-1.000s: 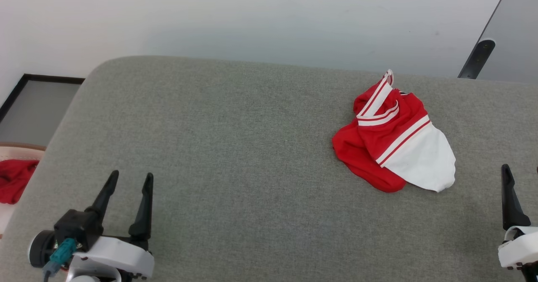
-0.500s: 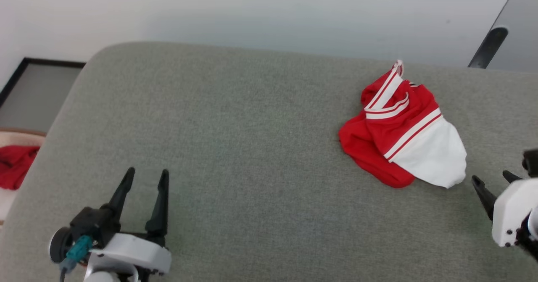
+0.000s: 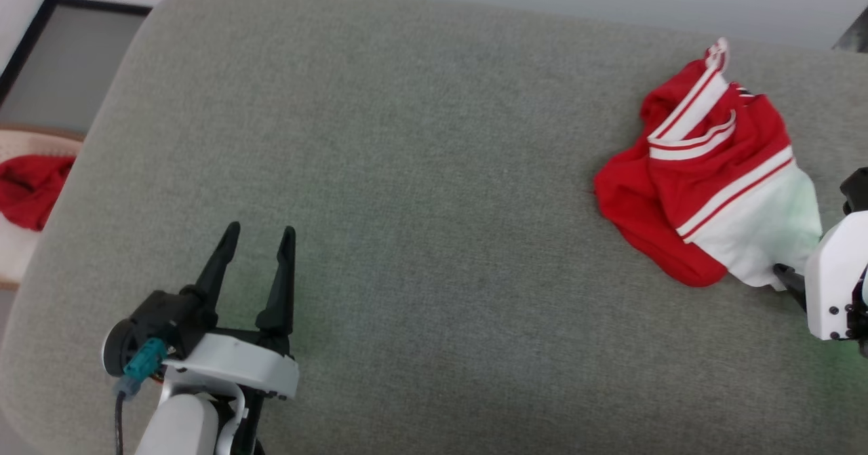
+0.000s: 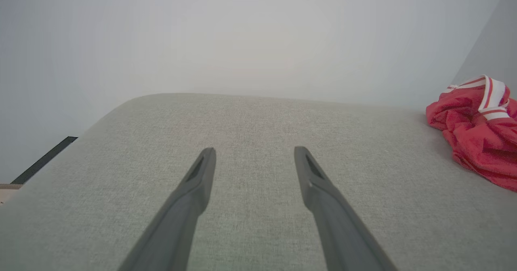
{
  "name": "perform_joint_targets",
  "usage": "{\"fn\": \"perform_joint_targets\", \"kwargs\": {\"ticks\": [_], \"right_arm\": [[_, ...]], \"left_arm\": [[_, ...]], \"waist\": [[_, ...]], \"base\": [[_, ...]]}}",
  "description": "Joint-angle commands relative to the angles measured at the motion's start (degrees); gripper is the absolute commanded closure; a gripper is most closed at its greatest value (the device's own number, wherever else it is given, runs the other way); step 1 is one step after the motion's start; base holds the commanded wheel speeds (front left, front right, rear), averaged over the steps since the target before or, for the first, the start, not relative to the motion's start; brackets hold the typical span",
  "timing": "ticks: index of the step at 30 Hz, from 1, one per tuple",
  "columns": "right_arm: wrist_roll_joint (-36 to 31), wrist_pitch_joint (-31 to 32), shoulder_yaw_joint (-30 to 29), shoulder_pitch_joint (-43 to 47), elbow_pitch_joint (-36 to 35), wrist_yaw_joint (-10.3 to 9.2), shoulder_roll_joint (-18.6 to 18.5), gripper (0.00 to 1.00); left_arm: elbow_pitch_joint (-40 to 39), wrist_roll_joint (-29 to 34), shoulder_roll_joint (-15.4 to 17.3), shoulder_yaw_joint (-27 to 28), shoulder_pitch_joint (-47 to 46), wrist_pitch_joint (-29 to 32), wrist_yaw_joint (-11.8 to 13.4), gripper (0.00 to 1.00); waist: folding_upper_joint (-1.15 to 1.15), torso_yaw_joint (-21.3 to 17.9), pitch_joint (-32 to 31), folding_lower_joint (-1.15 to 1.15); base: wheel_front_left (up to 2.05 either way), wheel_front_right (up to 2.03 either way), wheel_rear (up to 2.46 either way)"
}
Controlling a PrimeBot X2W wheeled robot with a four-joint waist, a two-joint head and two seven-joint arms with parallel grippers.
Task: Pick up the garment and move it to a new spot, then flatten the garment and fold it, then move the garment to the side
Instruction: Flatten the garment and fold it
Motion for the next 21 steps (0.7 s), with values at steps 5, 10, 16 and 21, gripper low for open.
{"fn": "perform_joint_targets", "kwargs": {"ticks": [5,10,16,21], "right_arm": [[-1.14,0.47,0.36,1.85,0.2,-0.02,-0.07,0.57],[-1.52,-0.06,-0.18,2.48,-0.15,-0.02,0.33,1.0],[-1.36,-3.53,-4.63,2.75,-1.03,-0.03,1.26,1.0],[-1.6,-5.91,-10.26,5.19,-3.72,-0.03,1.2,1.0]], "left_arm": [[0.59,0.8,-1.12,1.02,-1.03,0.01,-0.81,0.0],[1.14,1.47,-1.75,1.58,-1.71,0.0,-1.1,0.0],[1.5,1.62,-1.84,1.85,-1.53,0.01,-1.4,0.0],[1.17,1.7,-1.58,2.2,-1.02,0.01,-1.37,0.0]], "waist": [[0.0,1.52,2.53,0.0],[0.0,0.98,2.46,0.0],[0.0,-0.29,1.72,0.0],[0.0,-1.7,1.75,0.0]], "base": [[0.0,0.0,0.0],[0.0,0.0,0.0],[0.0,0.0,0.0],[0.0,0.0,0.0]]}}
